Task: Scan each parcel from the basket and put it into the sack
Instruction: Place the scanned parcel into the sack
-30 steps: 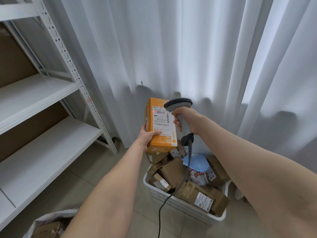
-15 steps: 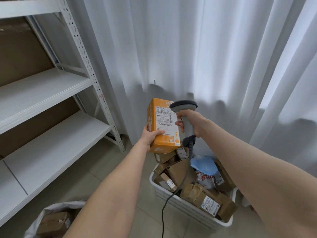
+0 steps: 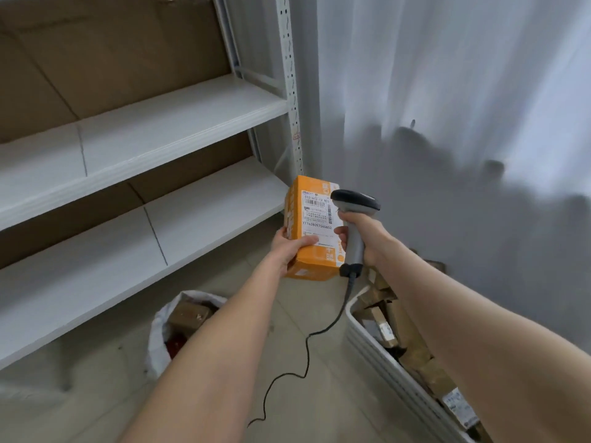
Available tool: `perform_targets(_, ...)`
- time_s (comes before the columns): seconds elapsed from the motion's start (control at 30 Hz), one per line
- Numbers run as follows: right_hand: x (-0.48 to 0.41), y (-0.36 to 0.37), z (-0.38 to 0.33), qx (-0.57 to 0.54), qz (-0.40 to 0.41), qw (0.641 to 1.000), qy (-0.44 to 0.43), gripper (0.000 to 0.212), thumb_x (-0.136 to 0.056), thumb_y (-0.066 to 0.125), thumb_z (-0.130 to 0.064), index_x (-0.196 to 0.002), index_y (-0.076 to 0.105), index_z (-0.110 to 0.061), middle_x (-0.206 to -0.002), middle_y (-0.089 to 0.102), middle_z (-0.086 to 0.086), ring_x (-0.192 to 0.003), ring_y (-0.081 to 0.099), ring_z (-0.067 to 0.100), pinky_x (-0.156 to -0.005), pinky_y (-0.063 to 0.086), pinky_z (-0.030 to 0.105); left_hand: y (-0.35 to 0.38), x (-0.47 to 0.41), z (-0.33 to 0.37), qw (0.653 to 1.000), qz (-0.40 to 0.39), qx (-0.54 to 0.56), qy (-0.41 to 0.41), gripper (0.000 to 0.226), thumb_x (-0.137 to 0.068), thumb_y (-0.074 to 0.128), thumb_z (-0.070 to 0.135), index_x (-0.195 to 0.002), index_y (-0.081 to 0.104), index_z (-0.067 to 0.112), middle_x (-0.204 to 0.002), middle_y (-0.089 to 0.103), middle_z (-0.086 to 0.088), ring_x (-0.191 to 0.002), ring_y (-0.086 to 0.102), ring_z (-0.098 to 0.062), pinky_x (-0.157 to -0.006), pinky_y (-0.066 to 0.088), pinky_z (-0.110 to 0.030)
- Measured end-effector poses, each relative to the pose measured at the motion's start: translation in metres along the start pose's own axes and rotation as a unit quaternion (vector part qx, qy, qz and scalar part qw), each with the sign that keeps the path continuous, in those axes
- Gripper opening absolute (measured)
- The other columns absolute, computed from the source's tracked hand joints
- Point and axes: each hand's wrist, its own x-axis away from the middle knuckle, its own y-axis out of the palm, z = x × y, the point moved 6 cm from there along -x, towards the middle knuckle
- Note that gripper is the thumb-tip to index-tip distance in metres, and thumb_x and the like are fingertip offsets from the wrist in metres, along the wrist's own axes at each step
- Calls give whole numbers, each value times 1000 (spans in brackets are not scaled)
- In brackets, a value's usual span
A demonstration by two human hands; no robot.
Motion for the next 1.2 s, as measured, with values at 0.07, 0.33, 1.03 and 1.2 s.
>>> perform_targets(0.07, -6, 27, 13, 16, -26, 999, 13, 24, -89, 68, -21, -107, 59, -8, -74, 63, 8, -59, 55, 15, -60, 49, 28, -29, 6, -12, 999, 36, 10, -7, 88, -75, 80, 26, -146, 28, 22, -135, 52, -6, -117, 54, -27, -89, 48, -42)
perform_targets(0.33, -3, 125, 85, 75, -92, 990, 76, 17, -88, 69, -17, -87, 57, -5, -70, 61, 10, -56, 53, 16, -57, 48, 28, -160, 42, -75, 979, 186, 64, -49, 89, -67, 86, 30, -141, 36, 21, -132, 56, -6, -116, 56, -28, -99, 46, -52)
perform_targets(1.03, -138, 394, 322, 182, -80, 963, 184, 18, -86, 70, -9, -97, 59, -1, -75, 62, 10, -60, 59, 19, -59, 51, 32, -458, -85, -267, 942, 250, 109, -194, 73, -67, 85, 35, -129, 46, 25, -127, 61, -4, -111, 61, -30, -95, 50, -51)
perform_targets(1.2, -207, 412, 405, 204, -50, 956, 204, 25, -79, 78, -12, -96, 60, -9, -105, 68, 18, -97, 66, 37, -92, 53, 52, -476, -152, -343, 943, 225, 101, -224, 87, -60, 87, 43, -134, 44, 27, -128, 61, -2, -112, 60, -30, -96, 49, -51)
